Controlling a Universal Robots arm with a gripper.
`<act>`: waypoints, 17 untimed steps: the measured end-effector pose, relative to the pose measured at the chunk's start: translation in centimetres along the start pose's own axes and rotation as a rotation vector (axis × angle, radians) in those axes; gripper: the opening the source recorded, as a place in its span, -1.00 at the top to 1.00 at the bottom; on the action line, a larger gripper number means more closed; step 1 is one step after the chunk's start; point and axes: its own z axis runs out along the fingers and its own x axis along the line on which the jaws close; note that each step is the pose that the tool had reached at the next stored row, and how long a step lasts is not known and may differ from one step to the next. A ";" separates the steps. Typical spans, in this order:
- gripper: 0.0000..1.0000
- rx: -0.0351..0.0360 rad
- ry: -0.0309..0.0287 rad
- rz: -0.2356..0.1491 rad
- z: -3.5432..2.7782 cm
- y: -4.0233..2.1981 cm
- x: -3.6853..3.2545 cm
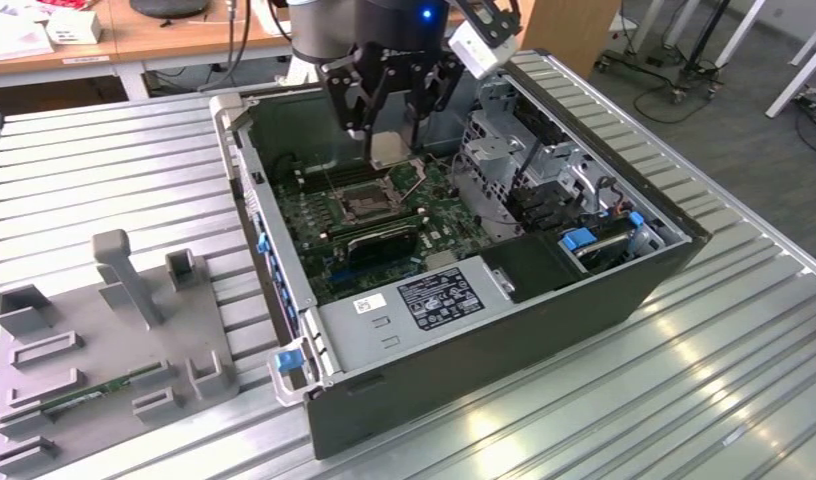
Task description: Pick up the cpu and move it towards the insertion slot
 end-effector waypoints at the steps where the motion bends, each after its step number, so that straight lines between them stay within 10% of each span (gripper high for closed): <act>1: -0.09 0.0000 0.0000 0.000 0.00 0.00 -0.06; 17: -0.09 0.0000 0.0000 0.000 0.00 -0.04 -1.27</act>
